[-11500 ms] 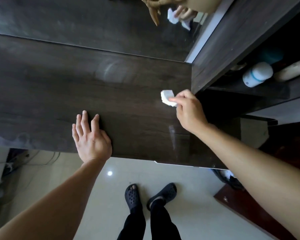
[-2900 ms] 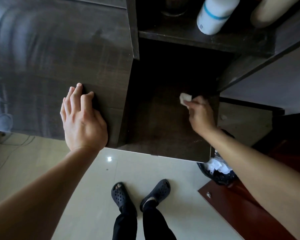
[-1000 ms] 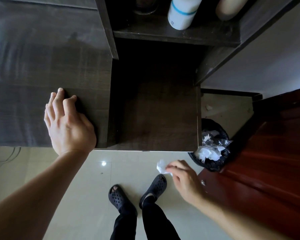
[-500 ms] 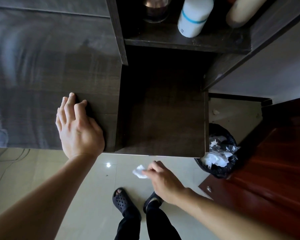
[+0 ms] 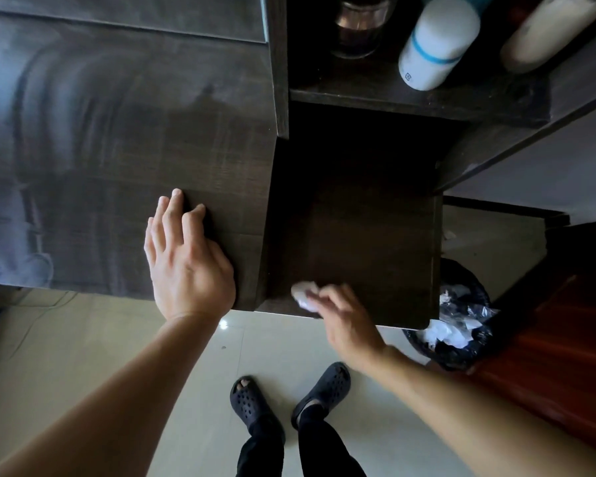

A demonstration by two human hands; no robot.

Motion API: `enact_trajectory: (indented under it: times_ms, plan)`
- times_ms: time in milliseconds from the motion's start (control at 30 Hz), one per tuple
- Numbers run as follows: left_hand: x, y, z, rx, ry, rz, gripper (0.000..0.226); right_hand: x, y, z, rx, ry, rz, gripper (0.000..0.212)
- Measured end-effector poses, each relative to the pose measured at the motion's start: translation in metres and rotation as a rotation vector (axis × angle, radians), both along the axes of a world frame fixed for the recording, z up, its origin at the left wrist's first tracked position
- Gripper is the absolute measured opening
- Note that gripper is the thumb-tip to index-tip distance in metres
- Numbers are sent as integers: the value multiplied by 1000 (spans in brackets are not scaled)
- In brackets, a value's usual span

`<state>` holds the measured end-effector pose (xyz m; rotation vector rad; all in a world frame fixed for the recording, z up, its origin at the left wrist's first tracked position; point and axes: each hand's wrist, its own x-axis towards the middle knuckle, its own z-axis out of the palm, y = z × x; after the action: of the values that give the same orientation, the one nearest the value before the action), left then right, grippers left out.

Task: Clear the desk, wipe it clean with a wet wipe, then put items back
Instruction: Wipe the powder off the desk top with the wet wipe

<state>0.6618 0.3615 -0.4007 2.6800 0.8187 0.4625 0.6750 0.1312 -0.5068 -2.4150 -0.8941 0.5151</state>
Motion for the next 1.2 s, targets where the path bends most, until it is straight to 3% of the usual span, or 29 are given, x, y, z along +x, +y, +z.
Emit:
enact_trajectory:
  times_ms: [100,267,333,467,533,700,767,867,967,1100,1200]
  plan:
    - [0,0,0,-8,1,-9,37,-20,-26,22,37,191,150,39]
    - [1,2,0,-9,9,-16,38,111,31,26,59,-22,-393,43]
    - [1,2,1,-12,22,-24,39,135,68,17,10,12,-468,45]
    - [0,3,0,-10,39,-39,43,64,110,0,-110,-131,-173,41]
    - [-1,5,-2,11,48,-46,44,14,99,-2,-57,-151,-175,36]
    - [-3,13,3,-15,85,-133,45,-95,54,9,-14,107,-98,42]
    - [-12,37,7,-24,106,-362,43,-111,41,18,21,166,-336,42]
    - [-24,109,11,116,128,-661,43,-79,34,21,72,20,-751,36]
    - [-35,159,13,112,114,-489,42,-45,55,20,16,28,-1119,31]
    - [-41,166,7,63,50,-416,43,-81,133,5,50,-54,-1064,32]
    - [-41,171,4,44,29,-425,43,-104,182,6,163,3,-1274,32]
